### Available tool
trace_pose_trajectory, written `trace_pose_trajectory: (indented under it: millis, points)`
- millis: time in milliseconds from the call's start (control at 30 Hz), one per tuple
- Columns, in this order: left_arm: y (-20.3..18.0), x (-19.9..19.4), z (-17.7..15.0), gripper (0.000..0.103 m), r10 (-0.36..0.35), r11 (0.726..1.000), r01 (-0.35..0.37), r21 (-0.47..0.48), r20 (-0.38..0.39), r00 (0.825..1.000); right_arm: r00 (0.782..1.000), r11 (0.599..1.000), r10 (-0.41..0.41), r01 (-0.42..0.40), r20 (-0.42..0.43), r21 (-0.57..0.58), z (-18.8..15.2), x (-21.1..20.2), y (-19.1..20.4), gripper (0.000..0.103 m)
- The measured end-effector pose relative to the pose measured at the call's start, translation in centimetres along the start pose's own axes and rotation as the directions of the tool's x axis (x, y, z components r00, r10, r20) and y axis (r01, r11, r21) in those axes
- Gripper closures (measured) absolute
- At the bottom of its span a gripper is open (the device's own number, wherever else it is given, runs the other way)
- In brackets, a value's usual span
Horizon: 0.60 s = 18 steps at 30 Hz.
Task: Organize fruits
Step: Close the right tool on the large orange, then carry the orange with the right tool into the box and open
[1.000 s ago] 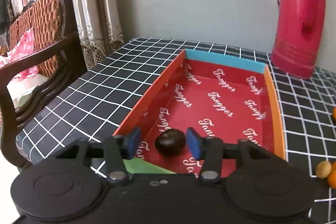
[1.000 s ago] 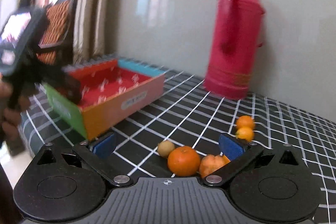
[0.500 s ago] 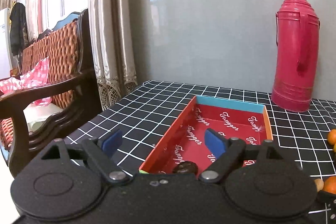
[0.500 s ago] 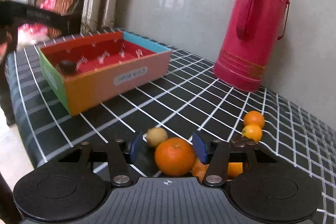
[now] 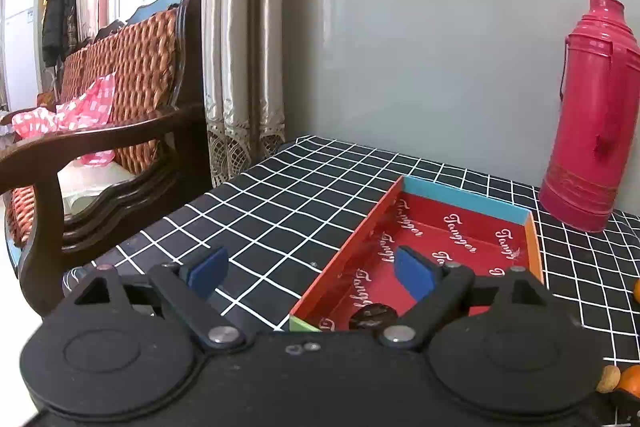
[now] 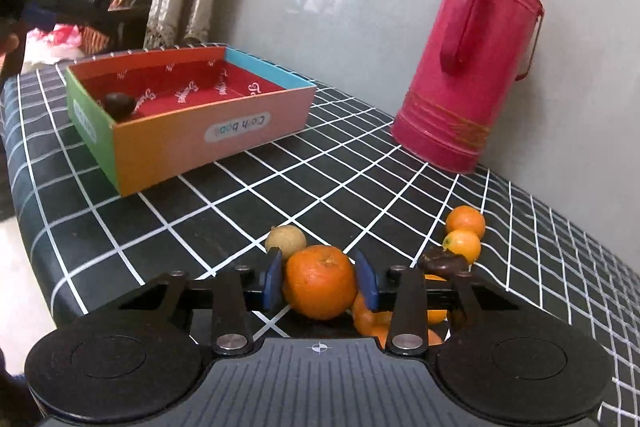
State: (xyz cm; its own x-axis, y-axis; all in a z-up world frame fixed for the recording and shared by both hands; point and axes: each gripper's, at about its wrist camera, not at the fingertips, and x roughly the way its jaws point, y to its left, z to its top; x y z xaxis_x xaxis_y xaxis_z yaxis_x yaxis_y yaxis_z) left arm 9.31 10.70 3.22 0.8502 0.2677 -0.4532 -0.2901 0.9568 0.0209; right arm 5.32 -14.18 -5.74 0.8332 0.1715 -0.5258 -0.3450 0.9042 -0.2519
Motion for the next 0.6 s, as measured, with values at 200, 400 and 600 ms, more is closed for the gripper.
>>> trace_pose_trajectory:
  millis: [200,400,600]
  points:
    - [0.0,0.1,0.0,0.02,0.007,1.0,-0.007,-0.013,-0.01,1.0,1.0,0.999,-0.018,0.018,-0.004,-0.027,0.1,0.5,0.3,0.062]
    - [0.3,-0.3,0.1,0.019,0.026,0.999,-0.026,-0.029,0.007,1.0,0.999,0.999,-0.039,0.039,0.012,-0.023,-0.1,0.0,0.7,0.063]
    - [1.8,0.1,0.6,0.018,0.065,0.994,-0.065,-0.087,-0.001,0.998,0.987,0.981,0.015,-0.045,0.162,0.186,1.9,-2.5,-0.5,0.063]
